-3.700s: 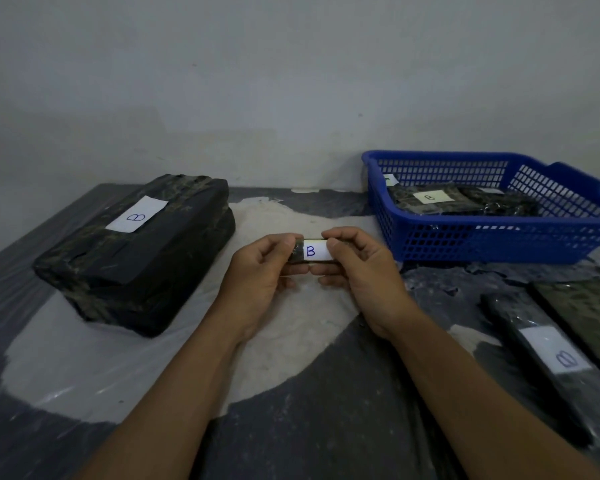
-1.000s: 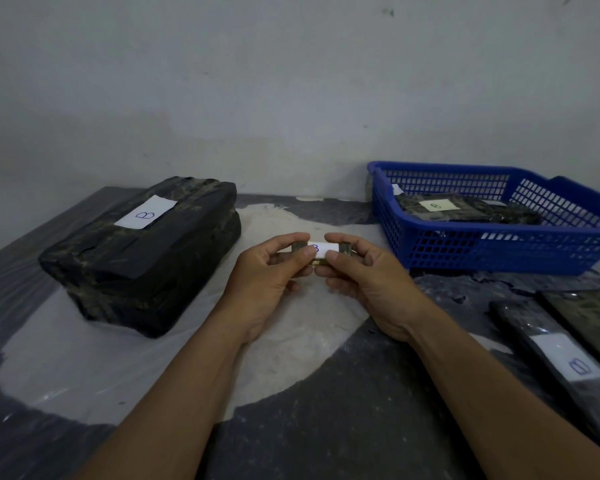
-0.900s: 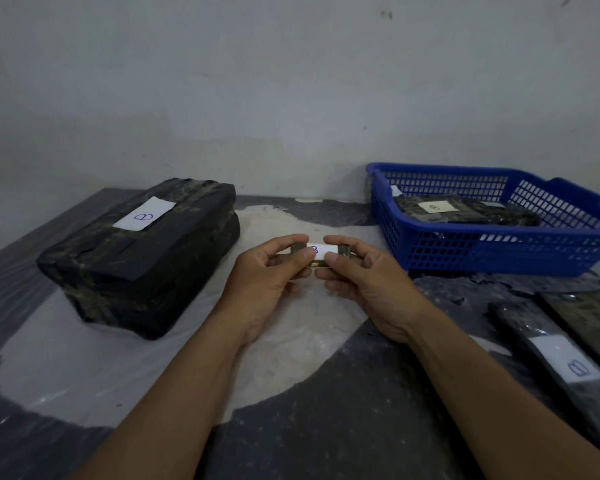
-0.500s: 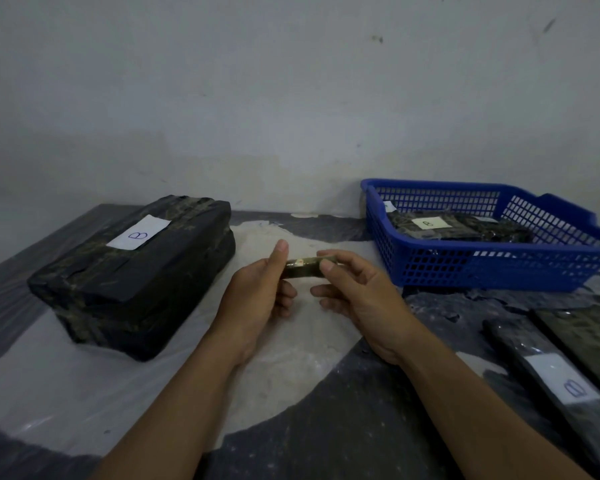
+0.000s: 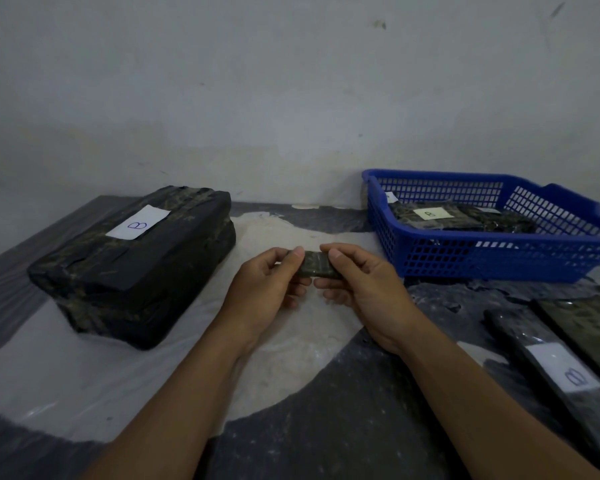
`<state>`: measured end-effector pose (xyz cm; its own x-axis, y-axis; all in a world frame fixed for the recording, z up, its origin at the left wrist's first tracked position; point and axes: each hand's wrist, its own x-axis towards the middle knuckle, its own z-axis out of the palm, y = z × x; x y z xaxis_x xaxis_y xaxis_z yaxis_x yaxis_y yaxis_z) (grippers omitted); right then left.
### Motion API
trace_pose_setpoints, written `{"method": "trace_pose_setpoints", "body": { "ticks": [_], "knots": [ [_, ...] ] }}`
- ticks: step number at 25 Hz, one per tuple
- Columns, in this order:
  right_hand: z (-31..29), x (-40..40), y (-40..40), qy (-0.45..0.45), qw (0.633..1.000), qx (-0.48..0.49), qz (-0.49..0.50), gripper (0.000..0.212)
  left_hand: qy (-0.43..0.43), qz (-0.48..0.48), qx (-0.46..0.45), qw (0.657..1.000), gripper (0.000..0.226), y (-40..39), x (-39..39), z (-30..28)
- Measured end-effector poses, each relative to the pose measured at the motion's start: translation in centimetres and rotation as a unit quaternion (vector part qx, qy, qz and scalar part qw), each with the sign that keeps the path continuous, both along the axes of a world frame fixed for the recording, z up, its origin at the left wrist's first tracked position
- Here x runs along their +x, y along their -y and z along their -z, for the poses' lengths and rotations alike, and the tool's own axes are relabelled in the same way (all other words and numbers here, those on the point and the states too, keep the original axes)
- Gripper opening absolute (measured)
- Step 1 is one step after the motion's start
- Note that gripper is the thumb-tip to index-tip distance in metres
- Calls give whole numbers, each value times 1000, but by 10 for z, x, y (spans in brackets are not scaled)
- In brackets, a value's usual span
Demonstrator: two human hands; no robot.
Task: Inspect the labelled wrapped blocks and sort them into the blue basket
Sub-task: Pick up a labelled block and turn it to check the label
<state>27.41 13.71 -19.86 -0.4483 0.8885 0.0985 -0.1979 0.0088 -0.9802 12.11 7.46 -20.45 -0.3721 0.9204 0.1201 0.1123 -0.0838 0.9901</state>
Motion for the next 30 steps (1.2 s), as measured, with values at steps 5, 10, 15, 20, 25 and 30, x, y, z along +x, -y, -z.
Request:
{"method": "trace_pose_setpoints", "body": {
  "ticks": [5,10,15,20,25,30],
  "knots": [
    [2,-2,-2,20,1000,14,13,15,-25,-2,5,1000,19,1,-1,0],
    [3,-2,-2,20,999,13,31,10,-39,14,-2,999,19,4,3,-4],
    [4,-4,-2,31,998,37,46,6,-88,15,18,996,11,6,3,-4],
    [3,-3,0,34,998,47,38,12,-65,28,12,997,16,6,3,-4],
    [1,1,0,38,998,41,6,26,-39,32,9,999,19,5,1,-4],
    [-1,3,-2,-21,998,-30,-50,31,-9,29,4,1000,21,6,0,-5]
  ]
}}
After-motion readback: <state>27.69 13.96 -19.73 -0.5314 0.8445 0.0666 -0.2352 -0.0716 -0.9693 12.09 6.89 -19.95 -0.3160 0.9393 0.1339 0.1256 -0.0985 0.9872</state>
